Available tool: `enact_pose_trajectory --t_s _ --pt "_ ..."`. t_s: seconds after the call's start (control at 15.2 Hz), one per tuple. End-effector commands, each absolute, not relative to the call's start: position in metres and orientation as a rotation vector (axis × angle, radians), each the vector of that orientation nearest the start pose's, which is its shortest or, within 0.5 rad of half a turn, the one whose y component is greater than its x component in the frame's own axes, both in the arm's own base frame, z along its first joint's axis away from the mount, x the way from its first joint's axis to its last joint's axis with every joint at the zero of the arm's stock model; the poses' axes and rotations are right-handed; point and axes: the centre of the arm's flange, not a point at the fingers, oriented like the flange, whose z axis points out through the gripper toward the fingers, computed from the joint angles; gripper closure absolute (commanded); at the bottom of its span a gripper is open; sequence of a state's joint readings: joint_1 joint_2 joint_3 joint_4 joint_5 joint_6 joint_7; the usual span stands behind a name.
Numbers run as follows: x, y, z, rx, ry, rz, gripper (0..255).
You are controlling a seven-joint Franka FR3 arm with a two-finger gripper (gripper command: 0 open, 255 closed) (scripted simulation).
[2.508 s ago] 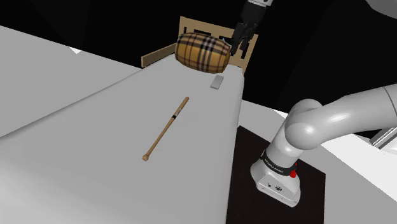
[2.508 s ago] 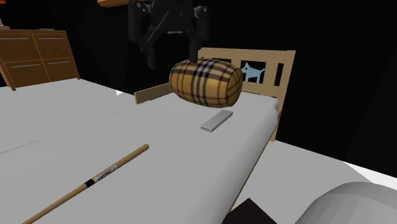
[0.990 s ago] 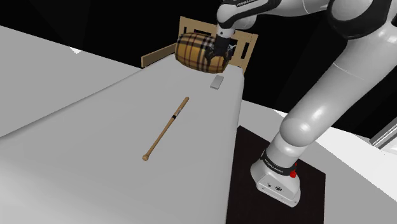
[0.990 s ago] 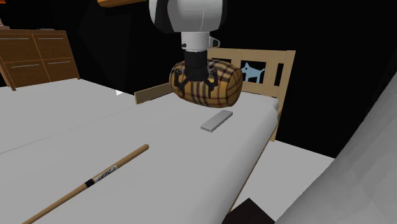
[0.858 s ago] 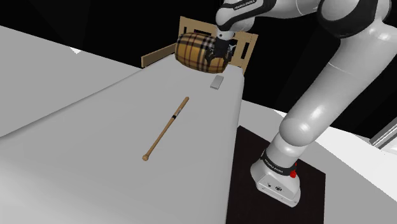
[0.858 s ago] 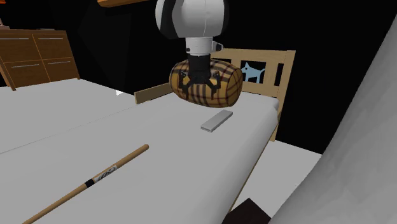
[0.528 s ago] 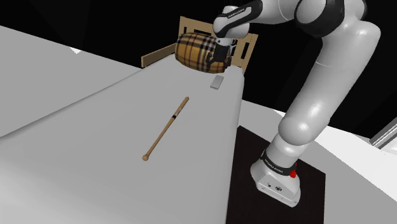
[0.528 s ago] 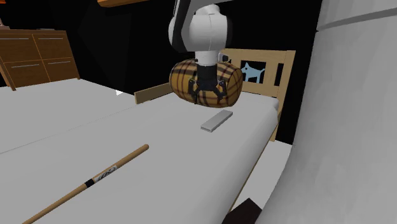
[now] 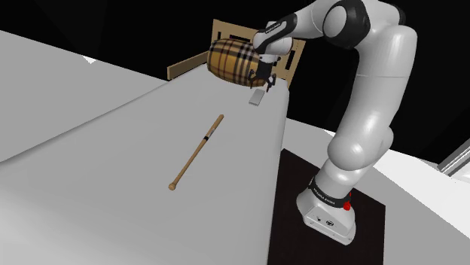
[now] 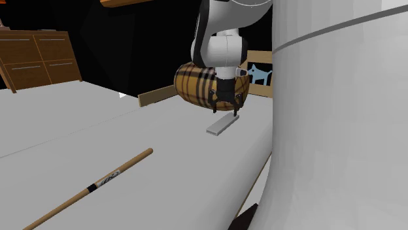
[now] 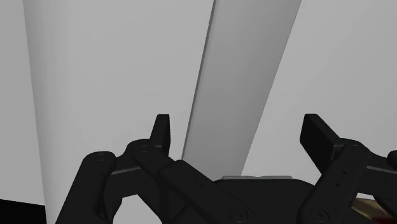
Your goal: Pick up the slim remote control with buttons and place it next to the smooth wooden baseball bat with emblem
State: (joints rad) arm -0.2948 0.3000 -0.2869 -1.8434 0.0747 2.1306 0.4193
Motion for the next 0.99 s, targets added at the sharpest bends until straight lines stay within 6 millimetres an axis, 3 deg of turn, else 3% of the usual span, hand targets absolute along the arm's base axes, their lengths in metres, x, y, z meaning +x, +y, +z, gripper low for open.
enact_pose_trajectory --t_s 0.0,0.33,0.86,0.92 --pt "0.531 -0.334 0.36 -2.746 1.567 0.002 0" --pt "0.531 -0.335 0.331 -2.746 1.567 0.002 0" --pt "0.531 -0.335 0.331 -2.746 1.567 0.002 0" --pt "0.531 -0.335 0.331 -2.746 1.567 0.002 255"
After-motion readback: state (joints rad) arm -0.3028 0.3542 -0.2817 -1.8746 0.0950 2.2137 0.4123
